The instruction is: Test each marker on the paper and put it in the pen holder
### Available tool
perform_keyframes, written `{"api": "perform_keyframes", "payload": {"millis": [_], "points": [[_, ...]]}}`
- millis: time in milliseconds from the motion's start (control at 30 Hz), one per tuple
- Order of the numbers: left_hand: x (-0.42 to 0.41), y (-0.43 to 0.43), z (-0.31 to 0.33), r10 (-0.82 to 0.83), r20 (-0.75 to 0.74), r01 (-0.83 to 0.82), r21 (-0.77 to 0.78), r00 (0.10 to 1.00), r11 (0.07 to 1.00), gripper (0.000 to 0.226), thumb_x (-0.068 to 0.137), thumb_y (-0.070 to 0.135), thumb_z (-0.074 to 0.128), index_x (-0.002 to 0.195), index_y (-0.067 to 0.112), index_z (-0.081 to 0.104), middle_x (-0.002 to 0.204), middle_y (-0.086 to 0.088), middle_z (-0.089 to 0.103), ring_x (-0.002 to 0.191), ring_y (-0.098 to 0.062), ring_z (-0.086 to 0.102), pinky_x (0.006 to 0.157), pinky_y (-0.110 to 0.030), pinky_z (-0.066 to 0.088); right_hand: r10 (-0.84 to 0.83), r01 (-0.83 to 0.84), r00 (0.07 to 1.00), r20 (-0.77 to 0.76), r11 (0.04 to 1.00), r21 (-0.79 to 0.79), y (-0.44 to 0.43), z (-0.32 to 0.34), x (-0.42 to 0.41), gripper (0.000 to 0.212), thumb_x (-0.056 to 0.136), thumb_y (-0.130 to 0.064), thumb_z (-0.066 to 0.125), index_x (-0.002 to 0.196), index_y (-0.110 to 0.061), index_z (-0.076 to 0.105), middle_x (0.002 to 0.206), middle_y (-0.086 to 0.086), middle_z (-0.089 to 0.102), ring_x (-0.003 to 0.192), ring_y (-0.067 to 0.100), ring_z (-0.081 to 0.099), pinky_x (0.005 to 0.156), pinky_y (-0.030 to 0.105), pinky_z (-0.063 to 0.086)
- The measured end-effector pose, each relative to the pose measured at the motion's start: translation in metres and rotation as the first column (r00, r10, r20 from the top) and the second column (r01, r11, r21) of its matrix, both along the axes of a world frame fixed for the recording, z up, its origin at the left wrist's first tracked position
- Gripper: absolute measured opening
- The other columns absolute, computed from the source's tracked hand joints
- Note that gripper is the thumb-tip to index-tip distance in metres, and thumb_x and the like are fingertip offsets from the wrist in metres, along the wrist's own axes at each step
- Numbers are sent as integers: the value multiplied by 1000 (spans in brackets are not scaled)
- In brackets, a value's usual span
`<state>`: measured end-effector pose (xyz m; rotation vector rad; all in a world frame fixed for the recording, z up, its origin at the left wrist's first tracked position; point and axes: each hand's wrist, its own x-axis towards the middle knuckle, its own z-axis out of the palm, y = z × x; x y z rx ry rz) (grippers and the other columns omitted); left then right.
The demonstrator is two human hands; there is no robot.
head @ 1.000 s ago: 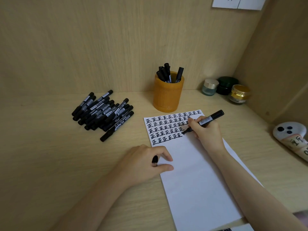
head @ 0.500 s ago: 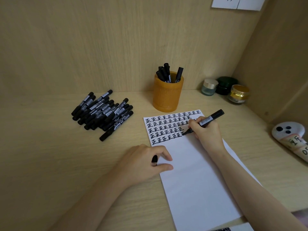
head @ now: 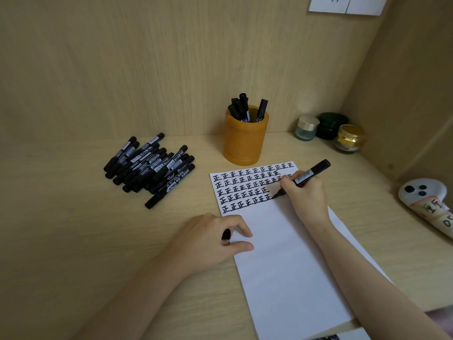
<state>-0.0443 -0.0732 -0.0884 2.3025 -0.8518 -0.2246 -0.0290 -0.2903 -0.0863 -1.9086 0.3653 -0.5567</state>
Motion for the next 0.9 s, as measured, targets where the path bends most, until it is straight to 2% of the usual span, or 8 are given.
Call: {"api": "perform_keyframes", "payload": {"millis": [133,267,367,433,500,567,700,900], "points": [[0,0,-1,0,14,0,0,1000,1000,21,77,53,66,92,39,63,46,10,43,49,-4,45,53,-13,29,9,-9,1000,5,1000,-1,0,0,0,28,85,-7,59,66,12,50,58,9,38,51,10,30,42,17,24],[-2,0,2,-32,4,32,4,999,999,18,82,48,64,96,38,62,51,26,49,49,4,47,54,-12,30,-7,6,1000,12,999,54,-2,-3,1,29,85,-9,60,69,12,50,61,10,41,53,10,34,43,16,26],[-5,0,4,-26,-52,16,-201,998,979,15,93,33,52,108,36,52,63,13,49,53,-6,43,54,-22,35,-1,-17,997,72,968,249,-6,0,2,32,88,-15,64,62,-2,50,50,0,42,46,10,34,45,18,30],[-5,1,4,-23,-127,-24,-356,992,934,21,97,26,38,112,37,47,77,6,49,66,-22,46,64,-32,40,20,-60,994,108,922,382,-7,4,0,35,92,-25,62,61,-12,52,44,-4,41,40,8,34,42,18,29],[-4,0,2,-30,-151,-29,-375,988,927,23,97,27,34,114,38,43,82,12,51,78,-15,51,77,-26,43,49,-93,993,105,875,474,-6,5,-2,37,95,-34,56,66,-12,60,44,-1,42,40,9,36,40,18,30],[-4,-2,2,-49,-183,-24,-379,982,925,22,99,19,40,116,33,43,84,12,58,84,-7,56,79,-18,42,148,-193,981,127,821,537,-6,7,-3,36,97,-34,51,73,-9,62,45,0,41,41,11,35,41,18,31],[-4,-6,6,-63,-342,-131,-516,937,846,27,86,4,63,103,19,47,91,3,73,82,-16,66,66,-19,48,395,-465,884,251,688,557,-2,12,-7,29,93,-24,57,71,-8,48,48,4,48,40,15,37,39,20,28],[-2,-7,8,-49,-364,-189,-588,930,787,31,81,1,67,92,13,41,93,2,75,80,-17,69,65,-20,50,504,-543,835,220,696,469,12,15,-16,40,72,-36,77,58,-16,45,46,4,45,39,15,35,50,33,17]]}}
